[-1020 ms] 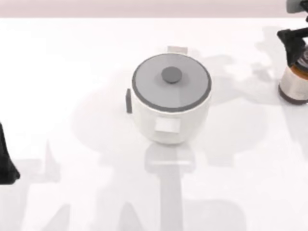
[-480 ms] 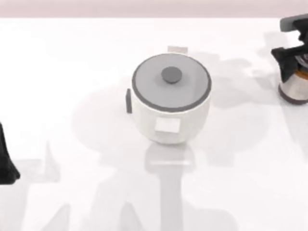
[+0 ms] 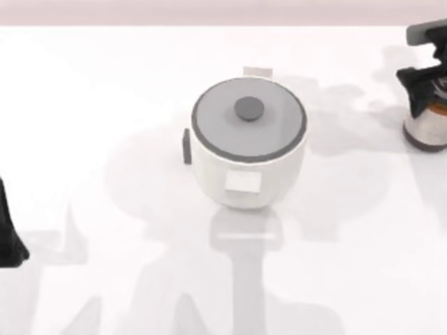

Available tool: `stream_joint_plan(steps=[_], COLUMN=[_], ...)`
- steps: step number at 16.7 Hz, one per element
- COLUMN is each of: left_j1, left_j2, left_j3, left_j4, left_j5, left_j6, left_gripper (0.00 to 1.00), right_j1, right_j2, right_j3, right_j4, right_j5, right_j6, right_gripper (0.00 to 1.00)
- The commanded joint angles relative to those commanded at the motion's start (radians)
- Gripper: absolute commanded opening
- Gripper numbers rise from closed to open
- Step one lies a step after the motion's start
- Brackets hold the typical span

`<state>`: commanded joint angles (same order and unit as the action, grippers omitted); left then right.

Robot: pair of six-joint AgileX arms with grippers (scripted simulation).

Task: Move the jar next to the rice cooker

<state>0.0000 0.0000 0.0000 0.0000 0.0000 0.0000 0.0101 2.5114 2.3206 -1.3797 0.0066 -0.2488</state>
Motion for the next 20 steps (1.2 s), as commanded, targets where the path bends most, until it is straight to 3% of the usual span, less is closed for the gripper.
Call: stream_joint_plan(steps=[7, 20], left_j1=[0.000, 0.000], left_j2=[0.000, 0.000], left_j3=[0.000, 0.000], left_j4=[0.000, 0.000], left_j5=[0.000, 0.000], left_j6=[0.000, 0.000], left_gripper=[1.00, 1.00], right_j1=[0.000, 0.001], right_j2=[0.000, -0.074], right_j3=[0.000, -0.072], right_j4=[0.000, -0.009], right_j5=[0.000, -0.001], right_j6=[0.000, 0.001], right_gripper=[0.02, 0.00])
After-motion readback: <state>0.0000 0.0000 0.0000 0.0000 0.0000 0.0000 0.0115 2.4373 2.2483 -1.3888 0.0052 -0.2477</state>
